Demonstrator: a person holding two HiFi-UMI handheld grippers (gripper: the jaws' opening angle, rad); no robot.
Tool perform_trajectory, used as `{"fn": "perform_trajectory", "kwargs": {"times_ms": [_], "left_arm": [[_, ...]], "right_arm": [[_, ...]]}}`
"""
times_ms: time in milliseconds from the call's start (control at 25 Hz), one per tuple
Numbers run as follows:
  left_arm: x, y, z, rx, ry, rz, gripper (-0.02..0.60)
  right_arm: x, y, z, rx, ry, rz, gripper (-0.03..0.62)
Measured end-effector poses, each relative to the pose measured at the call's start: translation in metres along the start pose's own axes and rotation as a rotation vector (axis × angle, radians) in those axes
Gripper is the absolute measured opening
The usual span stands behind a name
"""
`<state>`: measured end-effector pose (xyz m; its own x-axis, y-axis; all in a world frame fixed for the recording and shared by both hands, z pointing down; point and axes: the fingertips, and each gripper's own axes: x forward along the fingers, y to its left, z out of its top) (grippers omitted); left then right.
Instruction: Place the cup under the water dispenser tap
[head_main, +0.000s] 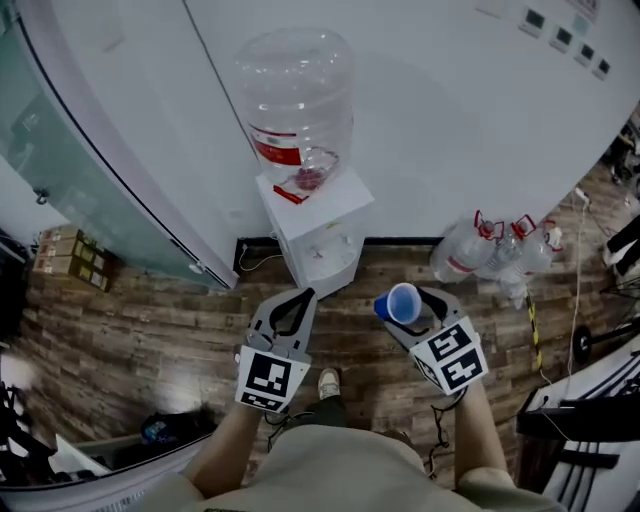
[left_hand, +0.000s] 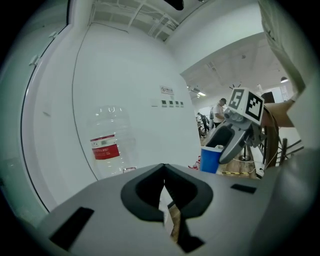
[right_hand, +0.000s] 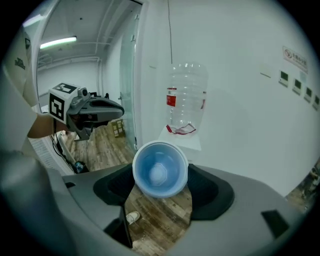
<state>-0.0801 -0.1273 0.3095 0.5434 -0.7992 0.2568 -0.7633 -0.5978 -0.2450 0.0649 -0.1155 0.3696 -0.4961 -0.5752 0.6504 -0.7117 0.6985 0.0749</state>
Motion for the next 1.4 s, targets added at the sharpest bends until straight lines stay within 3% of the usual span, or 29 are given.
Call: {"fn": "perform_trajectory", "kwargs": {"times_ms": [200, 560, 960, 1400], "left_arm": [[0.046, 0.035, -0.026, 0.006, 0.044, -0.040, 0.006], [0.096, 0.062, -0.080, -0.105, 0.085, -0.055, 0.006], [0.141, 0.066, -0.138, -0.151, 0.124, -0.003, 0.006], [0.199, 0.048, -0.213, -0.231, 0.204, 0.124, 0.006]], "right_arm": [[0.064, -0.029, 0.013, 0.035, 0.053, -0.023, 0.336], [0.154, -0.050, 0.004, 0.062, 0.137, -0.022, 0.336], [0.236, -0.078, -0.028, 0.021, 0.222, 0.002, 0.337], [0.329, -0.105, -0.097, -0.089, 0.295, 0.098, 0.337]]}}
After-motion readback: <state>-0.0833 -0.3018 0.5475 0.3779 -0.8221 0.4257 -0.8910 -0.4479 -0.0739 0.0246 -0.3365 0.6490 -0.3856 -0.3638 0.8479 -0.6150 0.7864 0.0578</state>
